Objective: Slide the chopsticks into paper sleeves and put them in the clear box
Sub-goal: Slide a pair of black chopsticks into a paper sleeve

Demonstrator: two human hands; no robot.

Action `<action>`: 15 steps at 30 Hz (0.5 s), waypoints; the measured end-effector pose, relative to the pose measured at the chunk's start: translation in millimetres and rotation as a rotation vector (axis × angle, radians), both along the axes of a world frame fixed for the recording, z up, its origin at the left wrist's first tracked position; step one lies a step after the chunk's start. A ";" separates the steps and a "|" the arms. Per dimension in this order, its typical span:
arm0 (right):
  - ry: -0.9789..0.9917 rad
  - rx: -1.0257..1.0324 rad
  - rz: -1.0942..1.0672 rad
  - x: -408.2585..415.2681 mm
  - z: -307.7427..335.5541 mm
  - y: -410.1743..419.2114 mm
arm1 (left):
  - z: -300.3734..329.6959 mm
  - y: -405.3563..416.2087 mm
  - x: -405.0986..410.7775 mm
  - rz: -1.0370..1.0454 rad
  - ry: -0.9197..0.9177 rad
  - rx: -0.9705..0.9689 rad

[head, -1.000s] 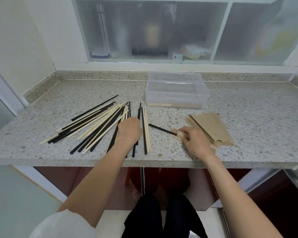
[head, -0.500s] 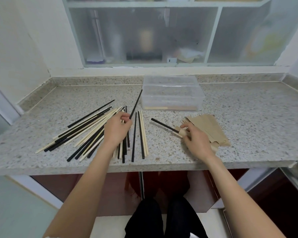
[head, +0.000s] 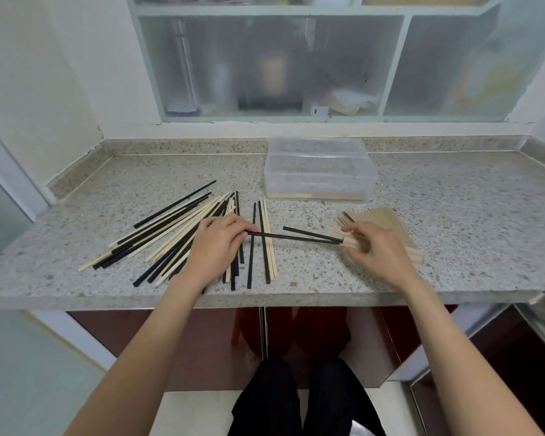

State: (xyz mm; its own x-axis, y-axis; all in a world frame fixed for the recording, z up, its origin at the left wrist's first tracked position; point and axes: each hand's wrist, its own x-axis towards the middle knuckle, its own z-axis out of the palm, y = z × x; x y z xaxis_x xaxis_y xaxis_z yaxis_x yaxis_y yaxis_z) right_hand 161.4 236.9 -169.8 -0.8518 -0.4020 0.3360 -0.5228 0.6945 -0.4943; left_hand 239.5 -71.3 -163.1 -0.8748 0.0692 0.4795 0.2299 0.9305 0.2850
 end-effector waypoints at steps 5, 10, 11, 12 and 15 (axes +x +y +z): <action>0.045 0.059 0.090 1.9 3.4 4.0 | 3.0 2.2 -0.4 -0.011 -0.010 -0.005; 0.042 0.019 0.120 3.7 1.0 9.0 | -1.9 4.0 1.4 -0.050 -0.009 0.064; 0.032 -0.004 0.127 5.0 0.9 9.3 | -2.0 5.7 1.5 -0.054 -0.001 0.075; 0.021 -0.024 0.132 6.3 0.9 8.9 | -1.7 7.1 1.8 -0.054 0.005 0.083; -0.005 -0.059 0.144 9.7 0.7 5.6 | 0.4 13.2 -0.5 -0.079 0.019 0.091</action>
State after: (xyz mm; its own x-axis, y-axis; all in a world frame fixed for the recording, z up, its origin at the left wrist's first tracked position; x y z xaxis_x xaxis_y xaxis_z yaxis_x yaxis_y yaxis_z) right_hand 171.2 242.5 -169.1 -0.7883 -0.5002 0.3582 -0.6124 0.5822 -0.5348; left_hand 239.1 -58.1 -162.7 -0.8592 0.0928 0.5031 0.3072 0.8800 0.3623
